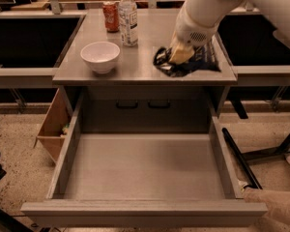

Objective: Pick blue chip bag from top drawer and place on counter

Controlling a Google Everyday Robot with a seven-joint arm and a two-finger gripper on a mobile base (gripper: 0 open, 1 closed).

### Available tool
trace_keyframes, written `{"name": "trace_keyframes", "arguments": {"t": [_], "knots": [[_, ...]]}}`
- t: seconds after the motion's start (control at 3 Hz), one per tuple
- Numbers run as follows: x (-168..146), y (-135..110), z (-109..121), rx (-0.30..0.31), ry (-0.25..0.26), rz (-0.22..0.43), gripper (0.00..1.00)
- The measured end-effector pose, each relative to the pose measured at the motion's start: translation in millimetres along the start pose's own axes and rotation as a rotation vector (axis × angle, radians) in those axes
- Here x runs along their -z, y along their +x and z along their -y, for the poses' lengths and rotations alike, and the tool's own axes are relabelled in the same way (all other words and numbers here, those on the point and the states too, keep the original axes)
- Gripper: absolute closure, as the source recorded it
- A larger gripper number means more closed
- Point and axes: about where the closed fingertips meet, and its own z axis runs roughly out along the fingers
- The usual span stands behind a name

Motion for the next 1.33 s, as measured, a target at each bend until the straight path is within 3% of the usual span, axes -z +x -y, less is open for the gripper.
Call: {"name": "trace_keyframes", "arguments": {"t": [0.33, 0.67, 1.0, 1.33], "knots": [[18.7, 11.3, 47.2, 0.012, 0.038, -0.041, 1.0], [26.0, 3.3, 95.1, 0.056, 0.109, -0.006, 1.0], [28.5, -9.1, 141.7, 0.101, 0.208, 0.077, 1.0], [11.3, -9.1, 174.3, 0.093, 0.271, 0.102, 1.0]]}}
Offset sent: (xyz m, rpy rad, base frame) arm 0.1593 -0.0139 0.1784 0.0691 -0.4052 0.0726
